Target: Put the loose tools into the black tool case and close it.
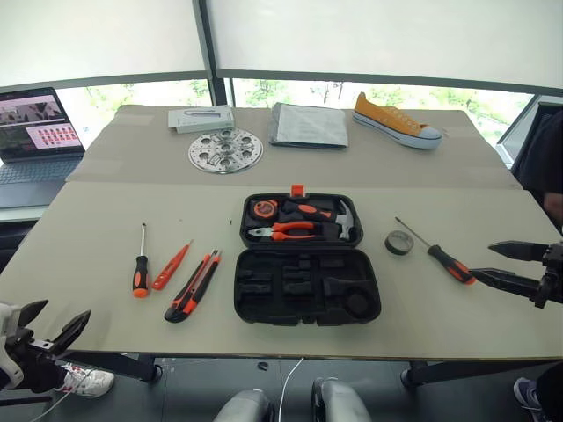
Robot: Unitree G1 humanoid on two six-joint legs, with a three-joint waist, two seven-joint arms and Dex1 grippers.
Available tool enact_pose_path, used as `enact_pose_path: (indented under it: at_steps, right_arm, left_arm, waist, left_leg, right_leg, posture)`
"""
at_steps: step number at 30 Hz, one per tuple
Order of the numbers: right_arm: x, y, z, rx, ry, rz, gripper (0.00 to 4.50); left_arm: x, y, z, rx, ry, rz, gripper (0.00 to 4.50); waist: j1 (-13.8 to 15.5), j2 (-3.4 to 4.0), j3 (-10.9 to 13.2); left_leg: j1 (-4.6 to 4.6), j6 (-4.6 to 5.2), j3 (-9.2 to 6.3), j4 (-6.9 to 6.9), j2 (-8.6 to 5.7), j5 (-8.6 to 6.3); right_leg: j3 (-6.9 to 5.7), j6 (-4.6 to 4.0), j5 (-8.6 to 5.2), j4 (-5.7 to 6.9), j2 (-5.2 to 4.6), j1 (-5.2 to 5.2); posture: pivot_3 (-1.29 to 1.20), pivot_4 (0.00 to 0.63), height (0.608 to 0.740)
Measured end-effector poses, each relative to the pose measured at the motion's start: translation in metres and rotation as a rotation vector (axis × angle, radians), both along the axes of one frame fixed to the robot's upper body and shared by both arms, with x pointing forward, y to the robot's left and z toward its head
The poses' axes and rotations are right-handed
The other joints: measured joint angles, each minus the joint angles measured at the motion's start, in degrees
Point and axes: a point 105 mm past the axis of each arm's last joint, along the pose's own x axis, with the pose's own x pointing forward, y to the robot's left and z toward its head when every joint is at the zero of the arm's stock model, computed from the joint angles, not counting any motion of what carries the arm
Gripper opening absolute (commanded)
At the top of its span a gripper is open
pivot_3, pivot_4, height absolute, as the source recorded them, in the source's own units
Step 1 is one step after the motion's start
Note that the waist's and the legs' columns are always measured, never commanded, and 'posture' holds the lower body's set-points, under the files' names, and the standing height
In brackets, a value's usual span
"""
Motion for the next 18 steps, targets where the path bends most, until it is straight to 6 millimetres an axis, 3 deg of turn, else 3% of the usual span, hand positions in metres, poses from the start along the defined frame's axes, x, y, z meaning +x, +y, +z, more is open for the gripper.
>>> enact_pose_path:
  at_steps: [6,12,18]
  right_arm:
    - [0.002,-0.001,0.003,-0.002,-0.016,-0.012,4.46]
    - [0.004,0.009,0.029,0.020,-0.113,0.038,4.46]
    - [-0.030,0.058,0.035,0.006,-0.121,0.272,4.46]
  left_arm:
    - [0.011,-0.011,0.006,-0.023,0.007,0.019,4.50]
    - [0.037,-0.038,0.023,-0.105,0.008,0.020,4.50]
    - [0.056,-0.047,0.010,-0.153,0.129,0.122,4.50]
  waist:
    - [0.2,0.00,0.0]
    - [0.1,0.01,0.0]
    - [0.3,0.04,0.0]
  left_leg:
    - [0.00,0.00,0.00,0.01,0.00,0.00]
    - [0.04,-0.04,-0.01,0.01,0.00,0.03]
    - [0.05,-0.04,-0.06,0.02,0.01,0.03]
  right_leg:
    - [0.00,0.01,0.01,0.00,0.00,0.03]
    - [0.01,-0.02,0.02,0.11,0.02,-0.01]
    - [0.00,-0.03,0.02,0.16,0.09,0.00]
  posture:
    - [0.00,0.150,0.740]
    - [0.00,0.150,0.740]
    - [0.00,0.150,0.740]
